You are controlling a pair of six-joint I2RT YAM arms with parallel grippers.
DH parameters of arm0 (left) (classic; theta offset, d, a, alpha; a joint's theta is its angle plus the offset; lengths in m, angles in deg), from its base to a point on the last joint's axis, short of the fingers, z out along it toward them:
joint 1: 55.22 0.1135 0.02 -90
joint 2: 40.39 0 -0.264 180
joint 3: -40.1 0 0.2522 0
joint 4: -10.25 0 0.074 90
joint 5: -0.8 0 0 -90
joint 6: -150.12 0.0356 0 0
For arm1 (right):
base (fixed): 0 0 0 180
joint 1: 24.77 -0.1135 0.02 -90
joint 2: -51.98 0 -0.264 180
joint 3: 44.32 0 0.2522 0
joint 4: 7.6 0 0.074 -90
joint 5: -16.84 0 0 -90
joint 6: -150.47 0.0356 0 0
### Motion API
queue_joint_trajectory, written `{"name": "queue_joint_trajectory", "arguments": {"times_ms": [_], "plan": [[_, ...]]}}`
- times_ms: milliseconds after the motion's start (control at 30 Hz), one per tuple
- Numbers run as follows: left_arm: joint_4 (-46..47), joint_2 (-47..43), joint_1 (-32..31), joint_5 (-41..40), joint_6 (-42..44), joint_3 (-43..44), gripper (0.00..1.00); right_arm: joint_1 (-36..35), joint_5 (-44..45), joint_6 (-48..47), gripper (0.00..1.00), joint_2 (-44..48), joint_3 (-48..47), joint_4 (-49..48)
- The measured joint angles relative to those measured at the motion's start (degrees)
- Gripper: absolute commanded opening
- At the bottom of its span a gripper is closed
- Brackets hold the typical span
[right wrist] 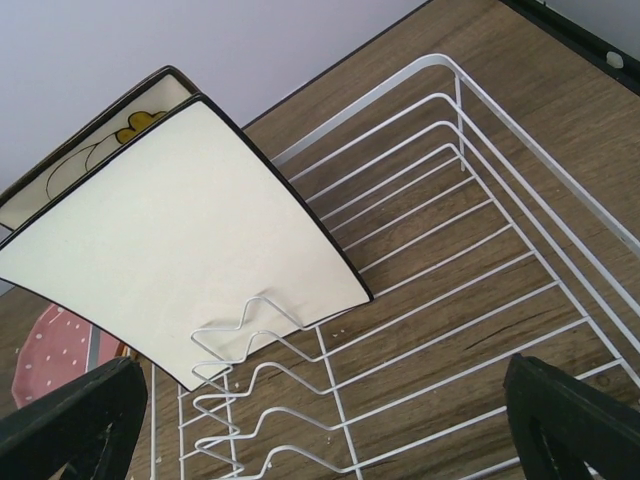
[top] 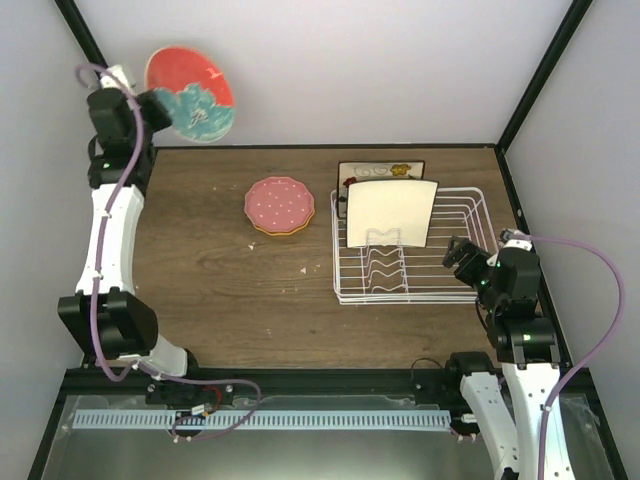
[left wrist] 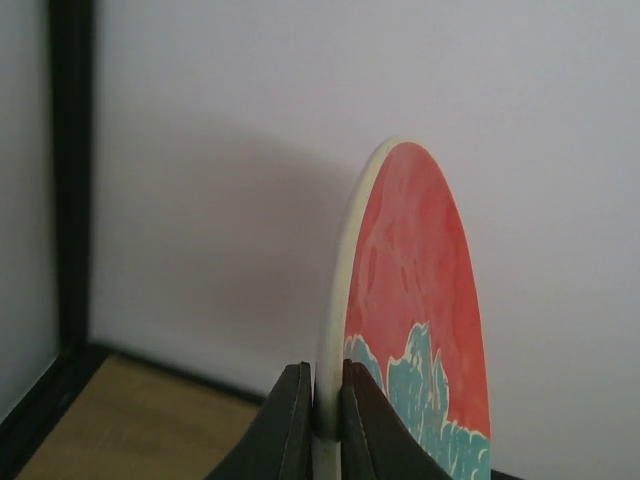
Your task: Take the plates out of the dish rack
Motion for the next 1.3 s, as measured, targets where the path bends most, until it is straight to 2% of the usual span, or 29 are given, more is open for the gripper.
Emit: {"name": "queue_joint_trajectory", "arguments": {"times_ms": [200, 367, 467, 733, 1067, 1200, 1300], "plan": [[-4.09, -1.29, 10.80, 1.57, -12.48, -15.52, 0.04, 0.00, -0.61, 0.00, 1.00, -0.42, 0.00, -0.68], [-7.02, -1.40, 14.84, 3.85, -18.91, -27.43, 0.04, 0.00, -1.07, -0.07, 1.00, -0.66, 0.00, -0.85], [-7.85, -1.25, 15.98, 4.85, -21.16, -31.54, 0.04, 0.00, -1.25, -0.15, 1.00, -0.72, 0.00, -0.85], [-0.96, 5.07, 16.33, 8.48, -26.93, -32.76, 0.04, 0.00, -1.27, -0.17, 1.00, -0.70, -0.02, -0.55], [4.52, 12.85, 16.41, 10.03, -29.38, -33.94, 0.05, 0.00, -1.22, -0.11, 1.00, -0.28, -0.11, 0.63], [7.06, 14.16, 16.41, 10.84, -29.88, -34.18, 0.18, 0.00, -1.22, -0.13, 1.00, -0.83, -0.33, 0.57], [8.94, 15.58, 16.41, 11.19, -29.92, -34.62, 0.31, 0.00, -1.25, -0.15, 1.00, -1.46, -0.42, 0.52]]}}
